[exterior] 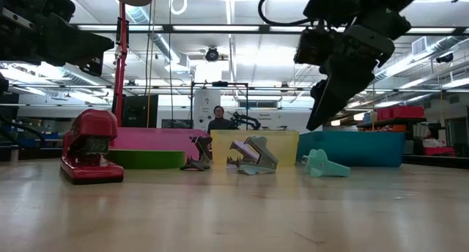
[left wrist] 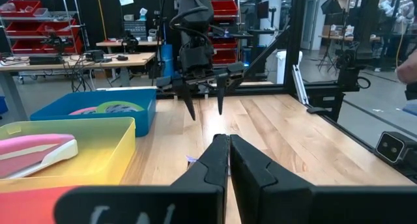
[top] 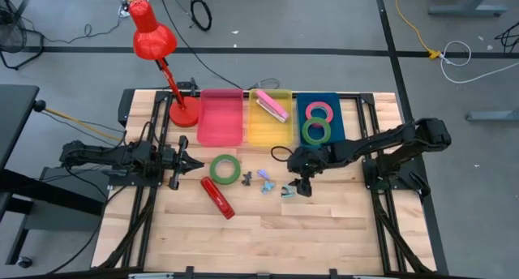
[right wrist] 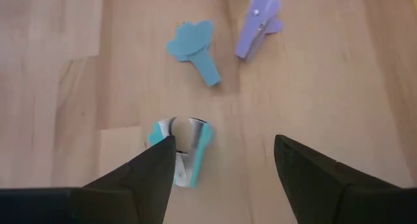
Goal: Pick and place Stapler, Stapler remover, tape
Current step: Put the right blue staple remover into the pink bin
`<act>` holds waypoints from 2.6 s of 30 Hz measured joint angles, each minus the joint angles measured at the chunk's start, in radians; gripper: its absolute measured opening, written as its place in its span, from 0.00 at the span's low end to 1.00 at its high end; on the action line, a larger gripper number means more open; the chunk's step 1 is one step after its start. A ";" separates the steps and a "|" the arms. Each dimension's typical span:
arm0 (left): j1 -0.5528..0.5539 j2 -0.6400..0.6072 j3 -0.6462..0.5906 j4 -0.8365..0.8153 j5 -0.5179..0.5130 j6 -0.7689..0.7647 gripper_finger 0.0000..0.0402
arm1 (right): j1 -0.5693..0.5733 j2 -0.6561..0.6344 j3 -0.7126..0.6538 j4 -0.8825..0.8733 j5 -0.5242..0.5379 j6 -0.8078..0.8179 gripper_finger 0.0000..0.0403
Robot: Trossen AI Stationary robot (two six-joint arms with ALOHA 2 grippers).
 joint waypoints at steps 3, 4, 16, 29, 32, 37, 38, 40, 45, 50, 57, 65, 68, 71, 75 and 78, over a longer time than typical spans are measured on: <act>0.000 0.000 0.000 0.000 0.000 0.000 0.05 | 0.000 0.000 0.026 -0.032 0.007 -0.006 0.64; 0.000 0.000 0.000 0.000 0.000 0.000 0.05 | 0.001 0.000 0.028 -0.034 0.006 -0.007 0.64; 0.000 0.000 0.000 0.000 0.000 0.000 0.05 | 0.040 0.001 0.029 -0.042 0.086 0.001 0.64; 0.000 0.000 0.000 0.000 0.000 0.000 0.05 | 0.041 0.112 0.028 0.018 0.051 0.002 0.64; 0.000 0.000 0.000 0.000 0.000 0.000 0.05 | 0.040 0.132 0.028 0.029 0.039 0.002 0.64; 0.000 0.000 0.000 0.000 0.000 0.000 0.05 | 0.040 0.148 0.028 0.041 0.026 0.002 0.61; 0.000 0.000 0.000 0.000 0.000 0.000 0.05 | 0.040 0.148 0.028 0.051 0.025 0.002 0.60; 0.000 0.000 0.000 0.000 0.000 0.000 0.05 | 0.041 0.148 0.028 0.051 0.021 0.003 0.58; 0.000 0.000 0.000 0.000 0.000 0.000 0.05 | 0.042 0.157 0.028 0.051 -0.015 0.009 0.53; 0.000 0.000 0.000 0.000 0.000 0.000 0.05 | 0.042 0.157 0.027 0.056 0.003 0.017 0.52; 0.000 0.000 0.000 0.000 0.000 0.000 0.05 | 0.042 0.166 0.027 0.067 0.003 0.035 0.52; 0.000 0.000 0.000 -0.002 0.000 0.000 0.05 | 0.042 0.195 0.027 0.092 -0.003 0.032 0.52; 0.000 0.000 0.000 -0.001 0.000 0.000 0.05 | 0.042 0.195 0.027 0.091 -0.007 0.032 0.51; 0.000 0.000 0.000 -0.001 0.000 0.000 0.05 | 0.042 0.195 0.027 0.089 -0.007 0.032 0.48; 0.000 0.000 0.000 -0.001 0.000 0.000 0.05 | 0.042 0.195 0.027 0.089 -0.007 0.032 0.42; 0.000 0.000 0.000 -0.001 0.000 0.000 0.05 | 0.042 0.195 0.027 0.087 -0.006 0.031 0.37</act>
